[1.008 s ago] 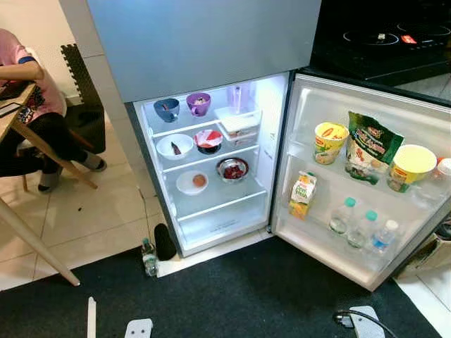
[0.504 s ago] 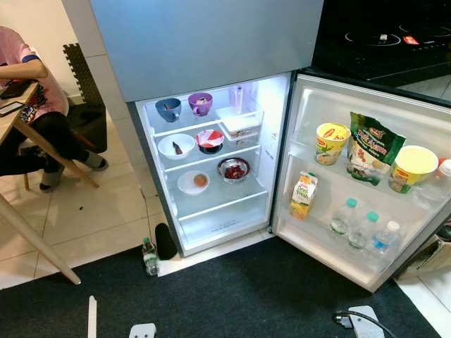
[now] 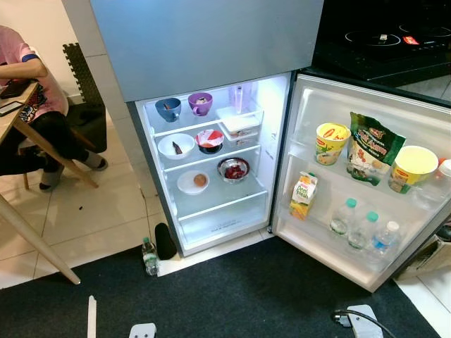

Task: Restocking fridge

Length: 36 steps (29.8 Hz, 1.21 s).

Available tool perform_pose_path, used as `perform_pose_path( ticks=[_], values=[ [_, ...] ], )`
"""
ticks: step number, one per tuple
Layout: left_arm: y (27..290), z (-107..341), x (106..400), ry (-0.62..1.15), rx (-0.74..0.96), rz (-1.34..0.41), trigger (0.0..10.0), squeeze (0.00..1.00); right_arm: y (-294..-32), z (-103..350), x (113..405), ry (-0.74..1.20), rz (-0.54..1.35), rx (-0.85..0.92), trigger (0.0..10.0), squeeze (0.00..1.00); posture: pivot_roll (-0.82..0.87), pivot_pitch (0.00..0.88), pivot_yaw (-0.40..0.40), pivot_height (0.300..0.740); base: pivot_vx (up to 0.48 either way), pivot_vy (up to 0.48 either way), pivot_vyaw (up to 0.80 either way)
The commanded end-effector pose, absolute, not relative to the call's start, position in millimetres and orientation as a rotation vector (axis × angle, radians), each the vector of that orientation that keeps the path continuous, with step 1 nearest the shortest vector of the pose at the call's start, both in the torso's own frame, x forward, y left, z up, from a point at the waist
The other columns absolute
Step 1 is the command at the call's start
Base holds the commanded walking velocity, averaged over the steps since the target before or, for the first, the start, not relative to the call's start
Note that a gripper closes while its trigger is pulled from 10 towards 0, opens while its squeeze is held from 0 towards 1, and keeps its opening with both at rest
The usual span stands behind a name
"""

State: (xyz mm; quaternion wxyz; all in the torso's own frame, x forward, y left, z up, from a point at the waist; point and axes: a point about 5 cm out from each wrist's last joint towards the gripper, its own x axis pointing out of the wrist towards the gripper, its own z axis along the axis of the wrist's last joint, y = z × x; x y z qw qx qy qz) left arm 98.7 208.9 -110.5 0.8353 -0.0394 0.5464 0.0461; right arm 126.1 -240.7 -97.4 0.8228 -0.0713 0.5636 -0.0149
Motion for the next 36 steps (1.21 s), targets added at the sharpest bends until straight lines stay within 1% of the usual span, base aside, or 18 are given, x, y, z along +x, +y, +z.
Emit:
perform_pose_path(
  ticks=[1,15,36],
  values=[
    [207.2,-110.7,99.0,1.156,-0.084,0.093,10.0,0.00,-237.4,-98.1,126.6,1.199,-0.026,-0.155,10.0,0.00,-0.02,0.000,0.015,0.740,0.000,0.000,0.00],
    [206.2,-111.4,96.8,1.167,-0.082,0.088,10.0,0.00,-234.6,-98.5,127.8,1.201,-0.019,-0.153,10.0,0.00,-0.02,0.000,0.017,0.740,0.000,0.000,0.00],
    [204.7,-110.4,102.5,1.158,-0.077,0.078,10.0,0.00,-237.9,-96.1,132.5,1.192,-0.009,-0.172,10.0,0.00,-0.02,0.000,0.008,0.740,0.000,0.000,0.00]
  ],
)
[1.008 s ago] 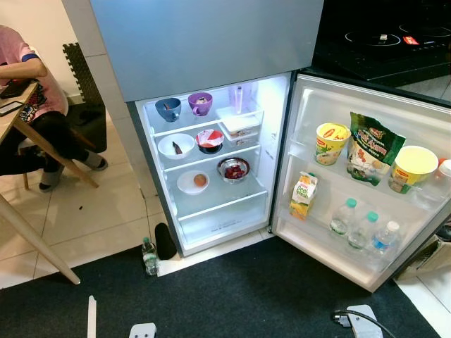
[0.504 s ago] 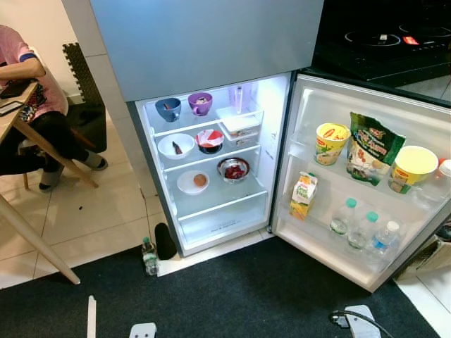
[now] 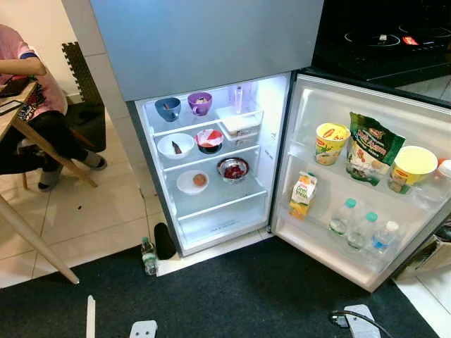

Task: Restocking fridge

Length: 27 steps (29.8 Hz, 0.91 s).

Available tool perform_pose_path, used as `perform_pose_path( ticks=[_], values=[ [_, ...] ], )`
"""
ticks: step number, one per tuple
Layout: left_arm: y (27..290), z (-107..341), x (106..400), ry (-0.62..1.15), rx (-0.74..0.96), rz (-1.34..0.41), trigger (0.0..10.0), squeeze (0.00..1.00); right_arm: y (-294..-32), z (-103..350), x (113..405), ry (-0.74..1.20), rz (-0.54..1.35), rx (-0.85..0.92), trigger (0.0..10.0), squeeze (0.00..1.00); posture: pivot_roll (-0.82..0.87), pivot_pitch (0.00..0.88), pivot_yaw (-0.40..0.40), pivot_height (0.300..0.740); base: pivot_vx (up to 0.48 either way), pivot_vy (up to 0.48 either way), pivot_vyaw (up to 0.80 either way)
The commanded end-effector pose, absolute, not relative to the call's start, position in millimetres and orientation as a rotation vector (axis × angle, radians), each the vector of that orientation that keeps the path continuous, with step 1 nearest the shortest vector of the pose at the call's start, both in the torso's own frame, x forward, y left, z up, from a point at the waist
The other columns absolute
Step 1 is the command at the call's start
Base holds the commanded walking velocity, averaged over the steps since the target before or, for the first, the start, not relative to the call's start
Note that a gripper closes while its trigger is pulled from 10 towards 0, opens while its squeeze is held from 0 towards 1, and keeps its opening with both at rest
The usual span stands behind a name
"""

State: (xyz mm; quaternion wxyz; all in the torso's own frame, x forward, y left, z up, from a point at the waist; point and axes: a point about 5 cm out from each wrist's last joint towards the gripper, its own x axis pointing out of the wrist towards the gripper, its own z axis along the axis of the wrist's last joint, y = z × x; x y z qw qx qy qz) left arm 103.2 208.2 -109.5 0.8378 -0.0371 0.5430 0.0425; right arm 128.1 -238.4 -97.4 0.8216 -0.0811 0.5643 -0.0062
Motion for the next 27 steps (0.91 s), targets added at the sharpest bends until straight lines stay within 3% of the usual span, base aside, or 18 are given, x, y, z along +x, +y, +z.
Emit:
perform_pose_path(
  ticks=[1,27],
  values=[
    [204.7,-110.4,102.5,1.158,-0.077,0.078,10.0,0.00,-237.9,-96.1,132.5,1.192,-0.009,-0.172,10.0,0.00,-0.02,0.000,0.008,0.740,0.000,0.000,0.00],
    [204.4,-110.0,104.2,1.153,-0.083,0.080,10.0,0.00,-227.0,-95.5,142.0,1.177,0.009,-0.162,10.0,0.00,-0.01,0.000,0.015,0.740,0.000,0.000,0.00]
  ],
)
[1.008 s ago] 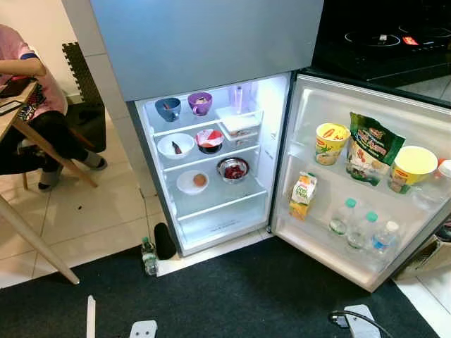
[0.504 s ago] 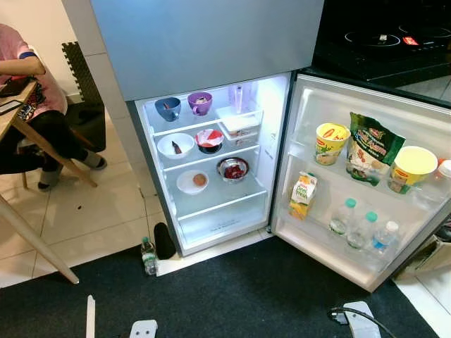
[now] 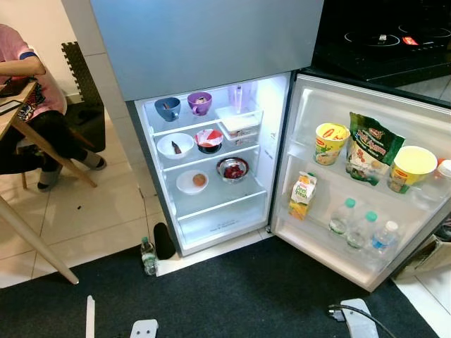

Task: Restocking fridge

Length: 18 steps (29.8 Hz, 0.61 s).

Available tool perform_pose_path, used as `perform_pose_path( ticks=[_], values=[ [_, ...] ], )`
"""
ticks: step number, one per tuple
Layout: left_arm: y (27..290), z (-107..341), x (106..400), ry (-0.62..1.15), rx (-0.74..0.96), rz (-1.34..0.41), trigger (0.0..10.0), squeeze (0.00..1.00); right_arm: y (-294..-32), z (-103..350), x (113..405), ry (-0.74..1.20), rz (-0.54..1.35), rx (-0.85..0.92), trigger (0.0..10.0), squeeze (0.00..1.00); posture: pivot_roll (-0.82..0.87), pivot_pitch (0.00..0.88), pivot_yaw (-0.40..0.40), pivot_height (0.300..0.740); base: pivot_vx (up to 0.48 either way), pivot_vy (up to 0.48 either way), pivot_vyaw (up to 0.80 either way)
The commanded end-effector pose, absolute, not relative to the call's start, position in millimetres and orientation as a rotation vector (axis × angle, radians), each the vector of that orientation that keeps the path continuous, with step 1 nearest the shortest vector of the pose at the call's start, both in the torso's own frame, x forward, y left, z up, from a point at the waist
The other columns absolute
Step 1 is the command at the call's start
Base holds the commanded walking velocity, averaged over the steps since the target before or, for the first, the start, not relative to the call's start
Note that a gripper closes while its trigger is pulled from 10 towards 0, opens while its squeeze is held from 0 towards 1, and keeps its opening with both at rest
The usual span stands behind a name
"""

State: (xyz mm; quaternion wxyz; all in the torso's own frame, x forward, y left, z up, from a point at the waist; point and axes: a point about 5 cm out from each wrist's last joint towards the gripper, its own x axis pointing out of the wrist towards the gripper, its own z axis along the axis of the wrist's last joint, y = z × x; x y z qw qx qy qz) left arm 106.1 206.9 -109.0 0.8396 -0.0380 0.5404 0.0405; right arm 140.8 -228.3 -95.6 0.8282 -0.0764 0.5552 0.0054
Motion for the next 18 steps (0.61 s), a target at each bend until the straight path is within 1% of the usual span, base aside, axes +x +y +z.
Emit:
perform_pose_path(
  ticks=[1,11,18],
  values=[
    [204.3,-110.1,103.9,1.155,-0.082,0.076,10.0,0.00,-225.6,-95.7,142.4,1.177,0.011,-0.162,10.0,0.00,-0.01,0.000,0.015,0.740,0.000,0.000,0.00],
    [203.6,-110.3,103.6,1.157,-0.085,0.074,10.0,0.00,-222.5,-96.2,143.2,1.178,0.018,-0.158,10.0,0.00,-0.01,0.000,0.010,0.740,0.000,0.000,0.00],
    [202.6,-110.6,103.1,1.159,-0.093,0.078,10.0,0.00,-227.8,-95.1,142.8,1.179,0.012,-0.163,10.0,0.00,-0.01,0.000,0.002,0.740,0.000,0.000,0.00]
  ],
)
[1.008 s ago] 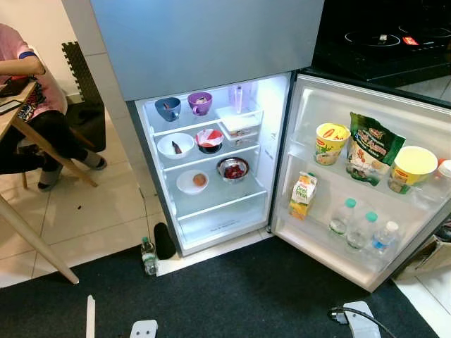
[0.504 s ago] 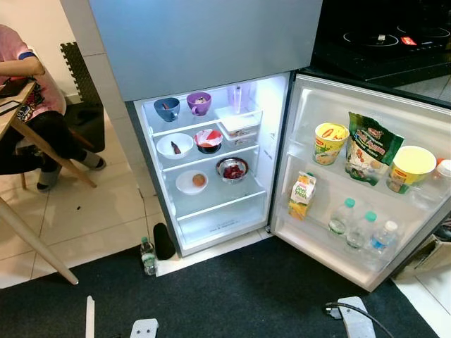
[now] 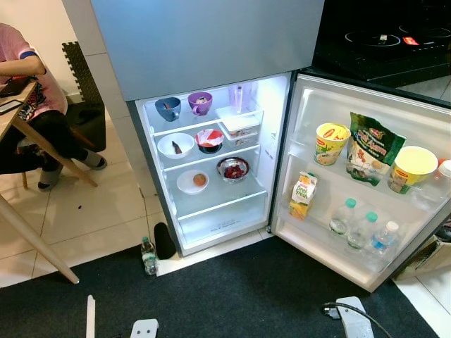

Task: Restocking fridge

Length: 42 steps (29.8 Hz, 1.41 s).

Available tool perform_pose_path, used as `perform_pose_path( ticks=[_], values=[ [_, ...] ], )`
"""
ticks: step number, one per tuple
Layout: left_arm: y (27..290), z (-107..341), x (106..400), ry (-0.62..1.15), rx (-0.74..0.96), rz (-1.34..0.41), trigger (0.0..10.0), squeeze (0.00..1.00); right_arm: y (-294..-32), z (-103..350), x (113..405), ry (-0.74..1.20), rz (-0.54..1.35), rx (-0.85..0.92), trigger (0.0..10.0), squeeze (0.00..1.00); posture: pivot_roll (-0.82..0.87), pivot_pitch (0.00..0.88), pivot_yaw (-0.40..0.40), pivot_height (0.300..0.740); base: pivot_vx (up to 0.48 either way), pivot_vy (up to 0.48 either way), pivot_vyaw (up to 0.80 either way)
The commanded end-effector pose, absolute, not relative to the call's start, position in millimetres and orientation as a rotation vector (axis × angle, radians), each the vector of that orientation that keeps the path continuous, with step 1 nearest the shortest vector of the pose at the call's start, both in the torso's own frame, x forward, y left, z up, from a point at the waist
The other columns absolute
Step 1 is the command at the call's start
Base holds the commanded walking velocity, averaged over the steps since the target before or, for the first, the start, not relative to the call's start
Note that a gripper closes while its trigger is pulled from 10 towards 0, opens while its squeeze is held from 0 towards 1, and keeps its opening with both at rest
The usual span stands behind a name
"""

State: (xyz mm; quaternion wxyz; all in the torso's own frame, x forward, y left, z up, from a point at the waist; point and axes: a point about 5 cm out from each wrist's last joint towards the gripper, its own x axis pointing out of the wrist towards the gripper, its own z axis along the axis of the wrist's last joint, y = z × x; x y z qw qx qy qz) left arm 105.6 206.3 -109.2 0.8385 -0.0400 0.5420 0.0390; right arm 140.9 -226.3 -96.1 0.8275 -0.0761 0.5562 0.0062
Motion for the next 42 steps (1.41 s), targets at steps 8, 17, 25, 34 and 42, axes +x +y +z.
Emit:
perform_pose_path(
  ticks=[8,17,25,34,42],
  values=[
    [202.4,-110.7,102.8,1.162,-0.093,0.075,10.0,0.00,-229.9,-94.4,143.2,1.177,0.006,-0.159,10.0,0.00,-0.02,0.000,0.006,0.740,0.000,0.000,0.00],
    [202.1,-110.6,103.5,1.161,-0.096,0.076,10.0,0.00,-226.9,-94.9,143.9,1.177,0.011,-0.158,10.0,0.00,-0.02,0.000,0.006,0.740,0.000,0.000,0.00],
    [201.1,-111.5,100.6,1.169,-0.093,0.071,10.0,0.00,-223.8,-96.3,142.0,1.182,0.020,-0.161,10.0,0.00,-0.01,0.000,0.002,0.740,0.000,0.000,0.00],
    [202.9,-111.5,99.3,1.172,-0.086,0.068,10.0,0.00,-229.5,-96.9,136.4,1.190,0.017,-0.167,10.0,0.00,-0.01,0.000,0.005,0.740,0.000,0.000,0.00],
    [199.6,-110.8,104.1,1.161,-0.093,0.056,10.0,0.00,-231.5,-96.1,137.0,1.186,0.015,-0.166,10.0,0.00,-0.01,0.000,0.004,0.740,0.000,0.000,0.00]
  ],
)
